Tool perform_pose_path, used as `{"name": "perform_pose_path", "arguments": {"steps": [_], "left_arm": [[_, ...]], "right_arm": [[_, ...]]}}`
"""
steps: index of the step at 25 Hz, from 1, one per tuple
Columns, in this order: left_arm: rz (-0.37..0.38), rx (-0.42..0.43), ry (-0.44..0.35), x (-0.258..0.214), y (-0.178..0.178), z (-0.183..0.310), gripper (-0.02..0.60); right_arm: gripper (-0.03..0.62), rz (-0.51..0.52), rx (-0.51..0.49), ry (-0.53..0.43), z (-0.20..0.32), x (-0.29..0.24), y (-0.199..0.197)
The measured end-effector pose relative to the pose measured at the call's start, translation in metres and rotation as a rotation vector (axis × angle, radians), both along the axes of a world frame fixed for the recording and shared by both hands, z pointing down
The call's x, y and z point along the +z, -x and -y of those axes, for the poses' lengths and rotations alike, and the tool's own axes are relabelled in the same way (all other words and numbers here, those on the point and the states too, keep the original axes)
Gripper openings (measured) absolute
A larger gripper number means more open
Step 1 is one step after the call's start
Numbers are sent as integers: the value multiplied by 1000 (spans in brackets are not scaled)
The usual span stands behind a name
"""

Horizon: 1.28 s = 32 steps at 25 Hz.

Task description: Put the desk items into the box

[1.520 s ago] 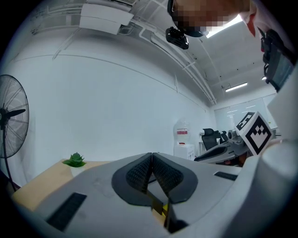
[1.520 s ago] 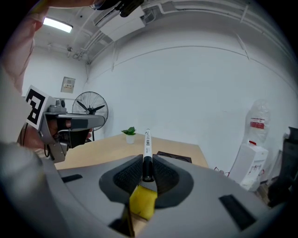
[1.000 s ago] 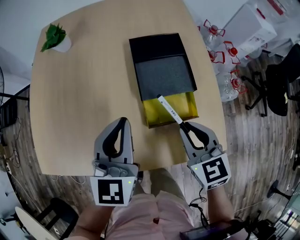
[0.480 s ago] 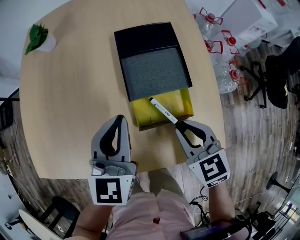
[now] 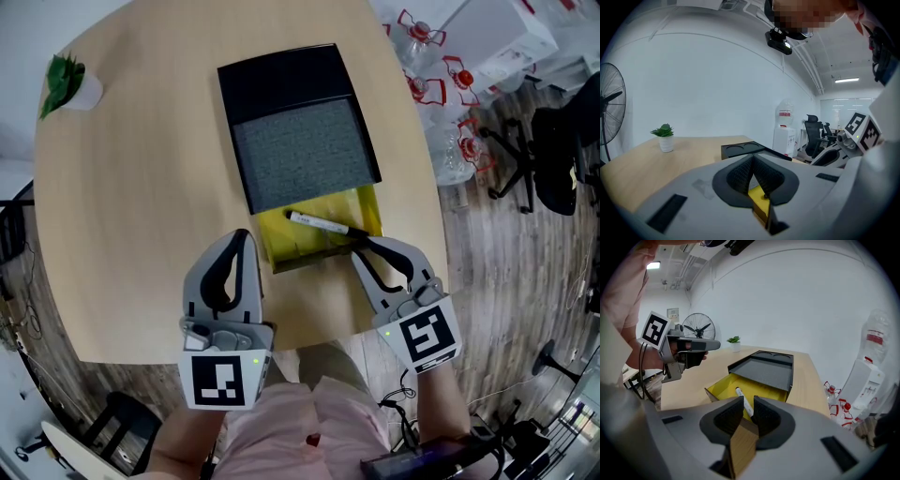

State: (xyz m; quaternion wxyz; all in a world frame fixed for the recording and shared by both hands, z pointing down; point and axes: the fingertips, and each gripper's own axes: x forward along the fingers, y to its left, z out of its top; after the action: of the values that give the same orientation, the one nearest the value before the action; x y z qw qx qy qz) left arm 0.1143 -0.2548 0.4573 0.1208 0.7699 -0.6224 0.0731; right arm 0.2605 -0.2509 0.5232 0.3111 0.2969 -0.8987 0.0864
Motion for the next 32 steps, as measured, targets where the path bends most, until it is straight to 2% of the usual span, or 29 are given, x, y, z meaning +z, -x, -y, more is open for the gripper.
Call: {"name": "perform_pose_path", "arguments": {"steps": [13, 17, 20, 27, 32], "left_arm": [[24, 13, -73, -42, -1, -7, 11], [44, 2, -122, -71, 2, -11, 11], [78, 6, -187, -99, 3, -16, 11], [114, -9, -321, -173, -4, -32, 11], [131, -17, -402, -210, -5, -44, 11]], "right_arm": [[69, 55, 26, -95, 4, -49, 4], [71, 148, 63, -142, 7, -84, 10], [69, 225, 98, -168, 5, -114, 15], [66, 304, 181, -365, 5, -195, 15], [57, 353, 214, -470, -3, -238, 17]]}}
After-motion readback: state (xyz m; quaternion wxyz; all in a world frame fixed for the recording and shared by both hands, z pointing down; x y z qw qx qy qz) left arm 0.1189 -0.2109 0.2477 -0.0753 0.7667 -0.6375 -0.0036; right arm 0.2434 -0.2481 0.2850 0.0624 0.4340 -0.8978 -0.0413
